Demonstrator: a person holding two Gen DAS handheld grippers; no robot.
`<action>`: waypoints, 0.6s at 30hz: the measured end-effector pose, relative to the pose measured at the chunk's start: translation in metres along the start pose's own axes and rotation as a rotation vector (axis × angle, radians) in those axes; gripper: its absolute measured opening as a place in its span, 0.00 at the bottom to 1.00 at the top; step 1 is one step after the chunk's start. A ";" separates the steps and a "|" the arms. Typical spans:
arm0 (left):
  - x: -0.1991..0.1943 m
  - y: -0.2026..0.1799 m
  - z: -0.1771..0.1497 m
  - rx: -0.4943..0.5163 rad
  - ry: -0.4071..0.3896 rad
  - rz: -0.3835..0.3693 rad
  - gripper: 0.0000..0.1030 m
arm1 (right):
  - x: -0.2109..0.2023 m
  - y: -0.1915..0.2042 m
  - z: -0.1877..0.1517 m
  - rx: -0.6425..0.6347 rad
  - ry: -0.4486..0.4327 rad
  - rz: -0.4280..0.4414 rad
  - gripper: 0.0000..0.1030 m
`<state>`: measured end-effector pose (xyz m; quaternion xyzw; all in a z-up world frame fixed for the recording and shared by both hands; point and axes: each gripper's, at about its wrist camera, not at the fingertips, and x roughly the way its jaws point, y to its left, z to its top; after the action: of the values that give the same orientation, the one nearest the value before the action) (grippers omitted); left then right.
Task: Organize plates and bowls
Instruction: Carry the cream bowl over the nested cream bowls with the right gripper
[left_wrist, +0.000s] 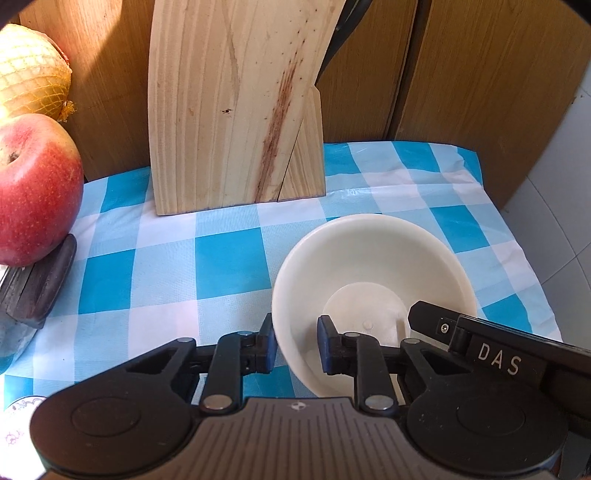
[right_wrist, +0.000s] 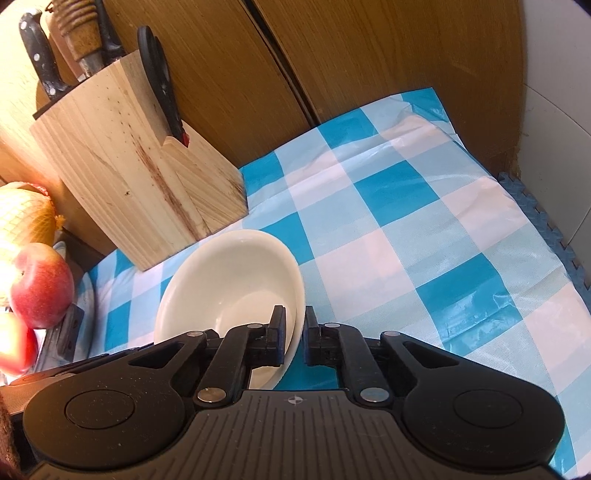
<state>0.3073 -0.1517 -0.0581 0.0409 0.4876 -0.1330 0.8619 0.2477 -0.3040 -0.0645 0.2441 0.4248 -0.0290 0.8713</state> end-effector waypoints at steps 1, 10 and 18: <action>-0.002 0.001 -0.001 0.000 -0.003 -0.001 0.17 | -0.001 0.001 -0.001 0.000 -0.001 0.002 0.11; -0.032 0.015 -0.013 -0.006 -0.076 -0.016 0.17 | -0.016 0.018 -0.010 -0.019 -0.030 0.027 0.12; -0.058 0.024 -0.017 -0.026 -0.116 -0.044 0.17 | -0.040 0.025 -0.023 -0.016 -0.064 0.047 0.13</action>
<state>0.2710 -0.1142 -0.0186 0.0114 0.4395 -0.1476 0.8860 0.2125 -0.2780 -0.0364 0.2459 0.3911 -0.0127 0.8868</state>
